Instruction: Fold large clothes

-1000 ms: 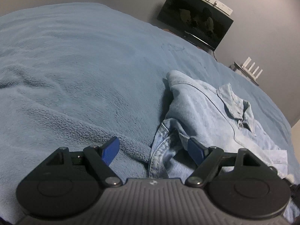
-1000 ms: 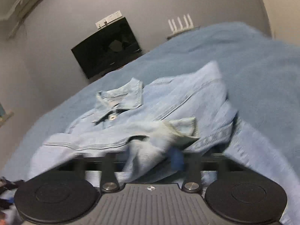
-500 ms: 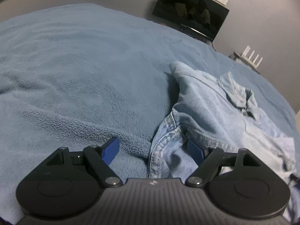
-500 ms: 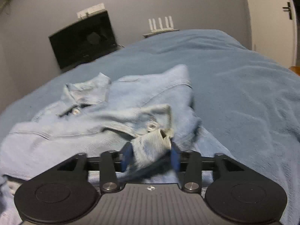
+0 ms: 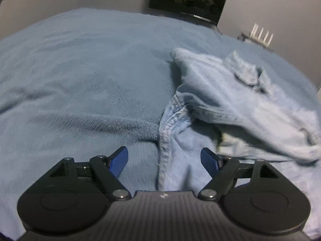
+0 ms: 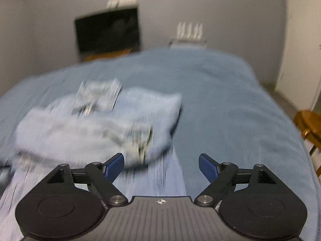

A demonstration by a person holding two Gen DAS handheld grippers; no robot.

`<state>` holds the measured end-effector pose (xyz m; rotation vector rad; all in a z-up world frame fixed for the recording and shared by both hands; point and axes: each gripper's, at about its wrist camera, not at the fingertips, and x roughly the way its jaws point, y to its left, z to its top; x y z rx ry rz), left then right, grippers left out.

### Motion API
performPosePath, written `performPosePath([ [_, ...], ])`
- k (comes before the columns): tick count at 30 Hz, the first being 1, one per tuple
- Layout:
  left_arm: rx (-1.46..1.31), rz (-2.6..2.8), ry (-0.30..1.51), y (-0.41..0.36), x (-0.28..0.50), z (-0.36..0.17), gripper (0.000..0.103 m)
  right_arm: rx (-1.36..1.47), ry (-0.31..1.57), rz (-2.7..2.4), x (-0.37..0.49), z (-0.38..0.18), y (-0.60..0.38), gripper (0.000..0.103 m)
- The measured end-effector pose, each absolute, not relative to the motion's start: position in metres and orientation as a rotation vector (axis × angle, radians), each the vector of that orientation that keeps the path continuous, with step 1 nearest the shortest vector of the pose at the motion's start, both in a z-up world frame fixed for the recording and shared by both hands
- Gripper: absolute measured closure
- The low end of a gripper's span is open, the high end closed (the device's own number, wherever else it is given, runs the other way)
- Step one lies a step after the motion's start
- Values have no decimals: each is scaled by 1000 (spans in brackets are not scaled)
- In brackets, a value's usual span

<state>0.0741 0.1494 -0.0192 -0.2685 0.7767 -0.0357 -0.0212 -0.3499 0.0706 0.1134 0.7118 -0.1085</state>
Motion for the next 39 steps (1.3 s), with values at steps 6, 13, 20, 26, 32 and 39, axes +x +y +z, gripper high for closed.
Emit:
performPosePath([
  [6,-322,-137,823,157,22,2,25,252,990,-11,-50,39,-374,12],
  [13,-536,-236,1029,178,-17,-6,25,458,1116,19,-49,7,-397,13],
  [20,-497,-283,1127,163,-41,4,25,524,1188,141,-58,-12,-392,18],
  [26,-567,-332,1105,172,-42,-2,27,557,1216,190,-61,-18,-388,31],
  [32,-686,-374,1042,184,-41,-2,27,754,1125,271,-69,-12,-403,35],
  [39,-567,-330,1259,175,-31,-7,27,603,1242,239,-80,-12,-382,44],
])
